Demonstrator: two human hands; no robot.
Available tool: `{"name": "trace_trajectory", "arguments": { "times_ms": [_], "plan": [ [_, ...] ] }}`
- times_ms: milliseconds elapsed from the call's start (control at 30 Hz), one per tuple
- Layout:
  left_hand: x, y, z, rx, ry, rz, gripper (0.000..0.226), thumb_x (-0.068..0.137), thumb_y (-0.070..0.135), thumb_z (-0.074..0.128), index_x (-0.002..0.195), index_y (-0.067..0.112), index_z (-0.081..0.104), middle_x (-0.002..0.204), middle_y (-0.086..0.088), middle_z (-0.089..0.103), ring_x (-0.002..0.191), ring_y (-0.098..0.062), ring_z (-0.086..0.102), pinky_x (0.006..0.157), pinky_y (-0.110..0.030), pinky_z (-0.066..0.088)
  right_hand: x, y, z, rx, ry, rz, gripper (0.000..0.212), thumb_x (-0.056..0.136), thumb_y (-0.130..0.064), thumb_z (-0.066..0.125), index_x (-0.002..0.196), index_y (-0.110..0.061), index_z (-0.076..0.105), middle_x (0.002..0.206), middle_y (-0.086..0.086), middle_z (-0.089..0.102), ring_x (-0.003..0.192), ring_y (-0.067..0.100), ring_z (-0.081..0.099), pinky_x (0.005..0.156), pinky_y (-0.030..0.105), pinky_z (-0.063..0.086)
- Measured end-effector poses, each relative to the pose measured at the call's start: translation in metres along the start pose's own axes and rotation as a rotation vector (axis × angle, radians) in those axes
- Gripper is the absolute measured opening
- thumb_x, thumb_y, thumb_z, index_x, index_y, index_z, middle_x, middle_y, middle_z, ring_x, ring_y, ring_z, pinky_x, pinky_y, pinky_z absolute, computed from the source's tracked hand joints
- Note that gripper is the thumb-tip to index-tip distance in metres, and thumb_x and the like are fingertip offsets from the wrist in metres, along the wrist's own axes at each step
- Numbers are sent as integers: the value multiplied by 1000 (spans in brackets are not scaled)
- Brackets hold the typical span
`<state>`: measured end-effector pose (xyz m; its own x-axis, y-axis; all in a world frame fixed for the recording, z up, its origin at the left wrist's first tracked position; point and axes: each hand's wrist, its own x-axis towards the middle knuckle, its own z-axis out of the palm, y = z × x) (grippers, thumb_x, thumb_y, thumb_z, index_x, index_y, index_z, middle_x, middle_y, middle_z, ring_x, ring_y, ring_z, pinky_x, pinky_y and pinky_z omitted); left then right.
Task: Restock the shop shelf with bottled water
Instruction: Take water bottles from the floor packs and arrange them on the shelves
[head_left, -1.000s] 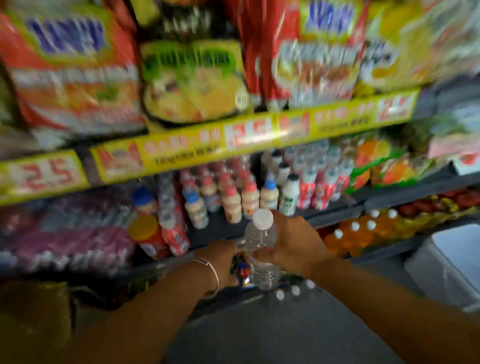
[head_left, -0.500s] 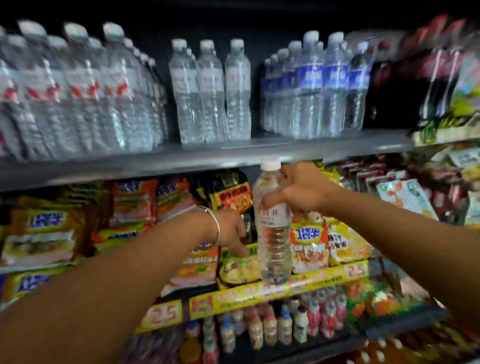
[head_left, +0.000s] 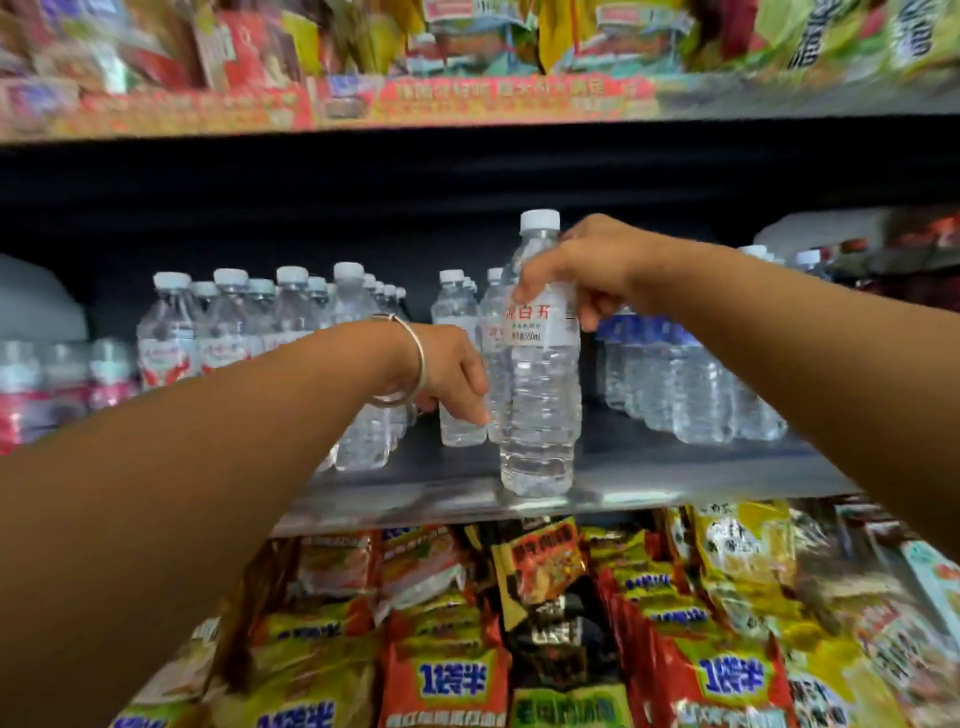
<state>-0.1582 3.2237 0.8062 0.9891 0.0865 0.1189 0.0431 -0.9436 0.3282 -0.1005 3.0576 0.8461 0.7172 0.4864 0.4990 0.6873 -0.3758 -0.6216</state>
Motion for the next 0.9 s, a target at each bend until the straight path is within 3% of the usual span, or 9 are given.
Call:
{"name": "trace_trajectory", "arguments": {
  "times_ms": [133,300,467,567,800,900],
  "plan": [
    [16,-12,-13,19,83,-65,33,75,17,76,104,6,63,95,-7,65,74,-13,57,71,-25,53,38,-4,10,53,-33,-34,22,63,-20,76,75,-6,64,54,8,62,35,18,48,38,17,27],
    [35,-34,-5,-56,103,-187,26,76,11,73,98,1,63,100,-16,66,100,-30,65,81,-42,57,72,5,35,90,-113,-49,31,67,-19,77,90,-3,64,75,16,71,40,19,52,38,19,30],
    [46,-48,12,-150,90,-300,17,81,10,70,81,1,55,78,-12,60,84,-31,63,81,-46,56,91,17,57,103,-181,-57,26,70,-18,75,89,-4,63,78,16,72,43,17,53,42,23,32],
    [53,-57,19,-208,106,-343,21,80,9,70,70,3,53,69,-10,57,65,-20,59,63,-35,59,102,22,63,121,-200,-55,25,71,-18,74,92,-6,65,77,14,72,42,15,53,43,22,32],
    [65,-62,27,-333,116,-374,23,80,6,70,72,4,48,73,-10,58,66,-17,60,53,-29,55,114,28,67,146,-238,-38,18,75,-17,74,86,-12,62,77,11,71,43,12,55,43,20,35],
    [71,-61,31,-337,143,-384,21,82,7,68,75,5,48,73,-11,58,64,-18,60,51,-30,53,116,32,71,200,-238,-37,26,76,-16,75,97,-12,60,86,14,71,47,12,56,40,16,40]
  ]
}}
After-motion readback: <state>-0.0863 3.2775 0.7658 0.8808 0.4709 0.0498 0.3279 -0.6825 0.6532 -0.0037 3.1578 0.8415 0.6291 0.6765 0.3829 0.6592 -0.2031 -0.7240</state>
